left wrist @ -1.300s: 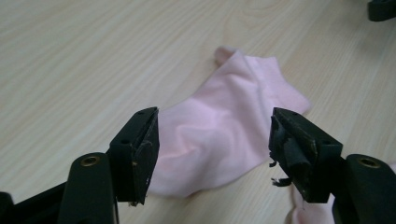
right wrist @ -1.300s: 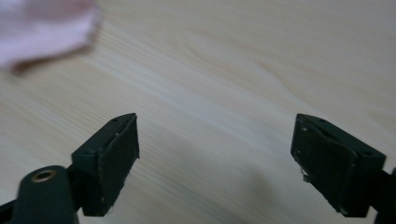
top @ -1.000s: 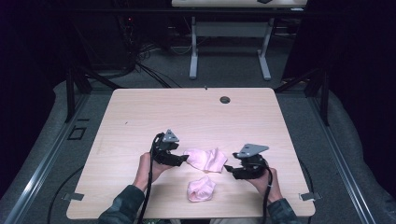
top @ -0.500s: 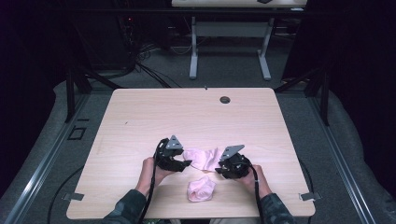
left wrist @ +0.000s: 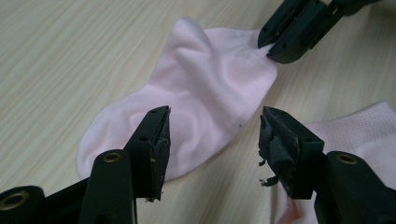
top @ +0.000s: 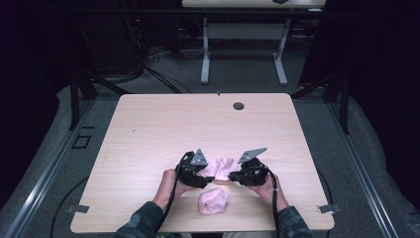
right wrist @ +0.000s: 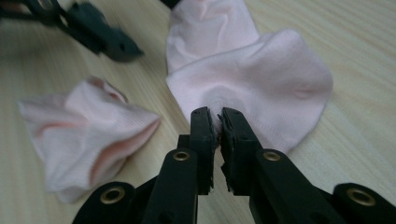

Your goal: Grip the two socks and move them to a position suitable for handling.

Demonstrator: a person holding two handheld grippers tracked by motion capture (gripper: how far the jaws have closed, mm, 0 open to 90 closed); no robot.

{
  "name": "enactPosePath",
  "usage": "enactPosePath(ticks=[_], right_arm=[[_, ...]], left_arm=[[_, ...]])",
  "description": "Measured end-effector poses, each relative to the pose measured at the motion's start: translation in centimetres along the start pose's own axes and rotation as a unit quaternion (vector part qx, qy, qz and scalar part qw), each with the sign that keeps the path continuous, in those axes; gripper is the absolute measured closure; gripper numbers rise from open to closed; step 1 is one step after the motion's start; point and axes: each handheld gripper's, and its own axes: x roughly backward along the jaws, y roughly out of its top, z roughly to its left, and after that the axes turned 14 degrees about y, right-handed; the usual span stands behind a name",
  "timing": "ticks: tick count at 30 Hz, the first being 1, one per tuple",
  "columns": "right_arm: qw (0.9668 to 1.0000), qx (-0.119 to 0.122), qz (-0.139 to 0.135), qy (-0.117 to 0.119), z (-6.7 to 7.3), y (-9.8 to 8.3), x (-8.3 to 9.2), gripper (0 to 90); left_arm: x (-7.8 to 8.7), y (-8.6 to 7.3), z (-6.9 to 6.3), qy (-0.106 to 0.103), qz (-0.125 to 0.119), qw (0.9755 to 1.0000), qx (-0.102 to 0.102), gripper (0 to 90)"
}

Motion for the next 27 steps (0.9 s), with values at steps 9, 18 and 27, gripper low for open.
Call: enactPosePath(ticks=[9,18,27], right_arm=[[0.9978,-0.05,-0.034,0.027,0.4,1.5,1.8,83.4],[0.9973,-0.051,-0.048,0.021,0.5,1.3,2.2,82.4],[0.996,0.027,-0.052,-0.067,2.1,-0.1,2.3,53.4]], left_arm=[[-0.7,1.2,-1.8,0.013,-0.017,0.9991,-0.036,45.9],[-1.1,1.9,-2.2,0.001,-0.036,0.9987,-0.036,88.4],[-0.2,3.8,-0.5,-0.03,-0.026,0.9988,0.028,89.1]])
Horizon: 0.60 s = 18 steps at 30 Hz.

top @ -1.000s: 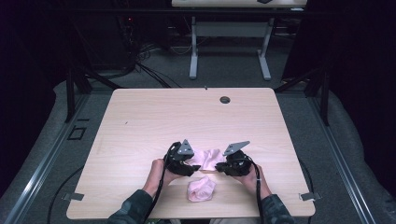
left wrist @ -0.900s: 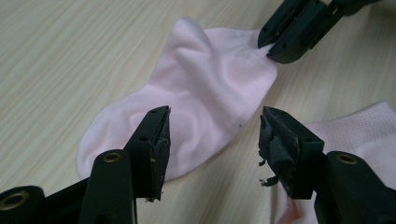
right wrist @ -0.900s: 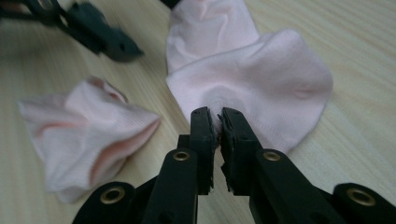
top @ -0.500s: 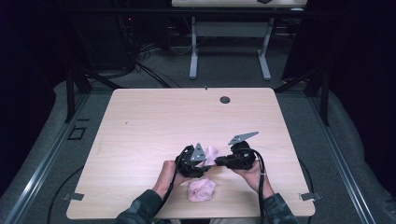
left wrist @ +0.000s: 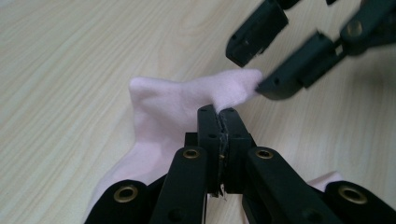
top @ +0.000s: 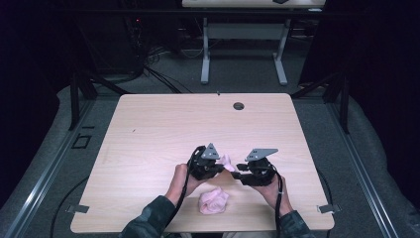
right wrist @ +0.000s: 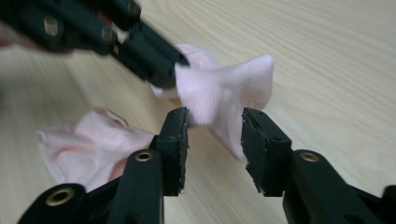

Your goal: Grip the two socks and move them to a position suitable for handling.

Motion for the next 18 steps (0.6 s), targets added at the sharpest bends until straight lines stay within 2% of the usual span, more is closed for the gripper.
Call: enactPosePath(ticks=[1,2,4,5,7,10,11,12,13,14,15,16,17,18], right_arm=[[1.0,0.0,0.0,0.0,0.0,0.0,0.0,53.4],[0.9992,0.028,0.002,-0.029,0.9,0.0,0.0,48.7],[0.9972,0.054,0.0,-0.052,1.6,0.3,0.0,44.6],[0.9961,0.059,-0.004,-0.065,1.9,0.4,-0.2,44.7],[0.9937,0.072,-0.008,-0.085,2.2,0.8,-0.4,49.8],[0.9908,0.09,-0.025,-0.098,2.4,1.0,-0.3,69.1],[0.9908,0.09,-0.025,-0.098,2.4,1.0,-0.3,69.1],[0.9917,0.093,-0.029,-0.085,2.4,1.4,0.0,77.4],[0.9923,0.089,-0.031,-0.08,2.3,1.6,0.2,81.8],[0.9923,0.089,-0.031,-0.08,2.3,1.6,0.2,81.8],[0.9935,0.084,-0.03,-0.071,2.1,1.9,0.4,84.5],[0.9955,0.07,-0.035,-0.054,1.8,2.4,0.9,85.5],[0.9955,0.07,-0.035,-0.054,1.8,2.4,0.9,85.5],[0.9973,0.051,-0.036,-0.038,1.4,2.9,1.3,86.0]], left_arm=[[0.1,0.3,0.2,0.0,0.002,1.0,0.005,89.1],[0.3,0.9,0.5,-0.005,0.005,0.9999,0.015,89.2],[0.5,1.4,0.7,-0.005,0.008,0.9997,0.022,89.1],[0.6,1.6,0.8,-0.006,0.01,0.9997,0.023,89.1],[0.7,1.8,0.9,-0.005,0.008,0.9996,0.026,89.1],[1.1,2.0,1.1,-0.011,0.002,0.9996,0.026,89.0],[1.1,2.0,1.1,-0.011,0.002,0.9996,0.026,88.9],[1.1,1.9,1.2,-0.018,0.001,0.9996,0.023,88.6],[1.1,1.8,1.3,-0.02,0.001,0.9996,0.02,88.1],[1.1,1.7,1.3,-0.018,-0.001,0.9996,0.023,88.1],[1.1,1.4,1.4,-0.024,-0.007,0.9995,0.022,86.5],[1.1,1.0,1.4,-0.024,-0.008,0.9995,0.019,77.6],[1.1,1.0,1.4,-0.024,-0.008,0.9995,0.019,74.6],[1.1,0.3,1.2,-0.022,-0.018,0.9995,0.015,70.7]])
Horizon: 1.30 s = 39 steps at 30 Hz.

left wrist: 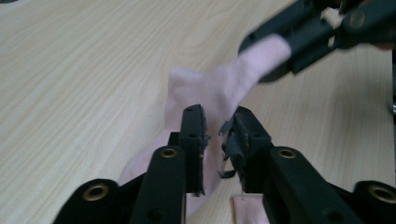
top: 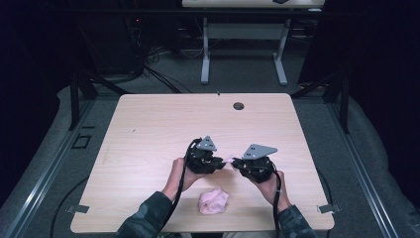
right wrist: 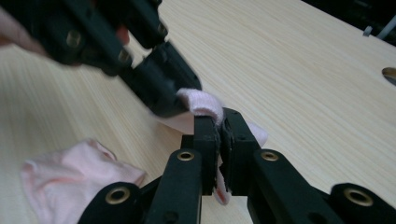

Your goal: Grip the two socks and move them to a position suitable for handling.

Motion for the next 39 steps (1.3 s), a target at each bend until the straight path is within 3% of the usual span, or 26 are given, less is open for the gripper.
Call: enactPosePath(ticks=[2,3,4,6,8,12,13,15,16,22,27,29,30,32,33,35,36,37,38,39], right_arm=[[0.9999,-0.008,0.0,0.008,-0.2,0.3,0.2,86.0],[0.9998,-0.016,-0.001,0.012,-0.3,0.6,0.3,86.1],[0.9993,-0.029,0.0,0.021,-0.5,1.1,0.6,86.3],[0.9993,-0.032,0.0,0.02,-0.5,1.3,0.6,86.2],[0.9988,-0.04,0.004,0.026,-0.5,1.8,0.6,86.2],[0.9983,-0.048,0.006,0.032,-0.5,2.1,0.4,86.3],[0.9982,-0.049,0.004,0.033,-0.5,2.1,0.4,86.3],[0.998,-0.053,0.002,0.036,-0.5,2.1,0.4,86.3],[0.9979,-0.053,0.001,0.036,-0.5,2.1,0.4,86.3],[0.9972,-0.064,-0.01,0.037,-0.8,1.9,1.0,86.3],[0.9967,-0.073,-0.007,0.035,-1.1,1.4,1.5,86.2],[0.9953,-0.087,-0.001,0.041,-1.3,0.8,1.8,86.2],[0.9953,-0.087,-0.001,0.041,-1.3,0.8,1.8,86.2],[0.9926,-0.107,0.003,0.058,-1.1,0.4,2.2,86.2],[0.9913,-0.116,0.006,0.064,-1.1,0.3,2.3,86.2],[0.9882,-0.131,0.019,0.076,-1.4,0.2,2.1,86.0],[0.9882,-0.131,0.019,0.076,-1.4,0.2,2.1,86.0],[0.9833,-0.157,0.04,0.082,-2.4,-0.2,1.2,85.7],[0.9821,-0.164,0.048,0.079,-2.8,-0.3,0.7,85.7],[0.9821,-0.164,0.048,0.079,-2.8,-0.3,0.7,85.7]], left_arm=[[0.0,-0.5,-0.1,0.01,-0.003,0.9999,-0.004,61.3],[-0.1,-1.2,-0.2,0.013,-0.006,0.9998,-0.011,61.3],[-0.3,-2.3,-0.2,0.025,-0.008,0.9996,-0.011,54.6],[-0.3,-2.8,-0.3,0.031,-0.008,0.9994,-0.014,53.0],[-0.4,-4.1,-0.1,0.051,-0.013,0.9984,-0.017,51.3],[-0.6,-4.9,0.5,0.069,-0.009,0.9976,-0.006,54.7],[-0.8,-5.0,0.6,0.08,-0.005,0.9967,-0.005,56.8],[-1.0,-5.2,0.7,0.078,0.0,0.9969,-0.003,61.0],[-1.2,-5.3,0.8,0.089,0.005,0.996,0.0,65.3],[-1.3,-5.4,1.1,0.082,-0.003,0.9967,0.004,87.8],[0.1,-4.7,1.2,0.074,0.017,0.997,0.008,88.4],[1.6,-3.9,1.5,0.053,0.043,0.9975,0.018,88.4],[1.6,-3.9,1.5,0.053,0.043,0.9975,0.018,88.4],[2.8,-3.2,1.7,0.029,0.072,0.9966,0.028,88.3],[3.4,-2.7,2.0,0.001,0.097,0.9944,0.041,88.3],[3.8,-2.3,2.3,-0.004,0.113,0.9924,0.048,88.3],[3.8,-2.3,2.3,-0.004,0.113,0.9924,0.048,88.2],[3.4,-2.2,2.6,-0.011,0.127,0.9904,0.055,88.2],[2.5,-2.2,3.1,-0.012,0.148,0.9872,0.059,88.1],[2.5,-2.2,3.1,-0.012,0.148,0.9872,0.059,88.0]])
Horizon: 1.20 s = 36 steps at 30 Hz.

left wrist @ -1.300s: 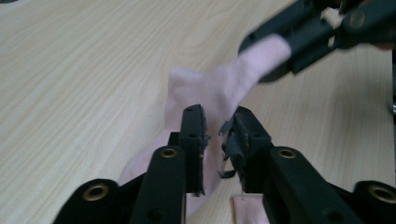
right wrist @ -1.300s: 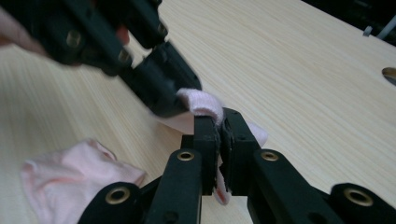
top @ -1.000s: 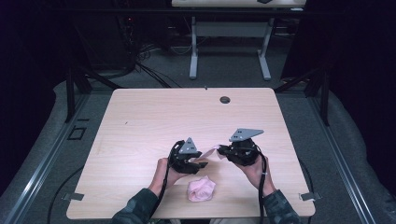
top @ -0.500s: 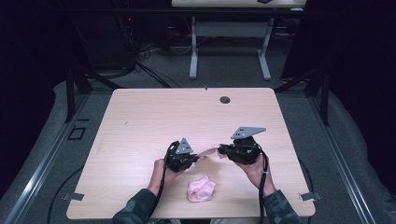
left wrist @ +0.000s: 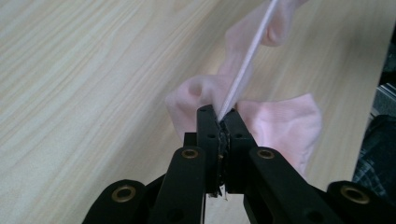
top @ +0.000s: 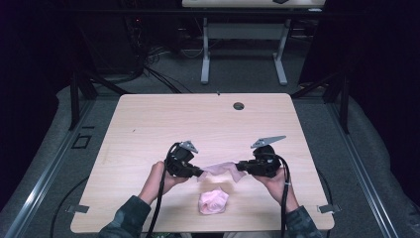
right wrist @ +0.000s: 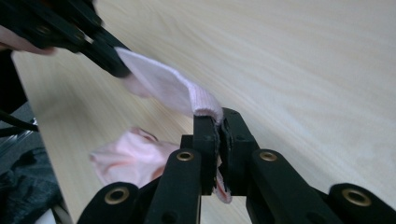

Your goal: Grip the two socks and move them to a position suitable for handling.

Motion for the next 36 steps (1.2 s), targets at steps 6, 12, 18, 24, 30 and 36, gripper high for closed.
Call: enactPosePath(ticks=[6,12,18,24,30,36], right_arm=[[0.9984,-0.004,0.042,-0.039,-2.8,0.1,-3.1,85.4],[0.9975,-0.012,0.035,-0.061,-4.0,0.3,-3.7,85.4],[0.996,-0.011,0.047,-0.075,-4.6,0.1,-4.6,85.4],[0.9953,-0.013,0.054,-0.08,-4.9,-0.3,-4.9,85.2],[0.9956,-0.007,0.066,-0.066,-4.8,-0.2,-5.5,82.3],[0.9952,-0.011,0.069,-0.068,-5.3,-0.5,-5.7,67.9]], left_arm=[[-2.9,0.5,2.0,-0.002,0.032,0.999,0.032,83.8],[-3.8,0.0,2.4,0.004,0.036,0.9982,0.047,65.4],[-4.7,-0.7,3.0,0.018,0.008,0.9979,0.062,83.8],[-3.8,-1.0,3.1,-0.001,0.007,0.9963,0.086,87.4],[-2.5,-1.8,3.8,-0.031,0.029,0.9917,0.121,84.6],[-1.7,-2.9,5.1,0.0,0.026,0.9886,0.148,61.0]])
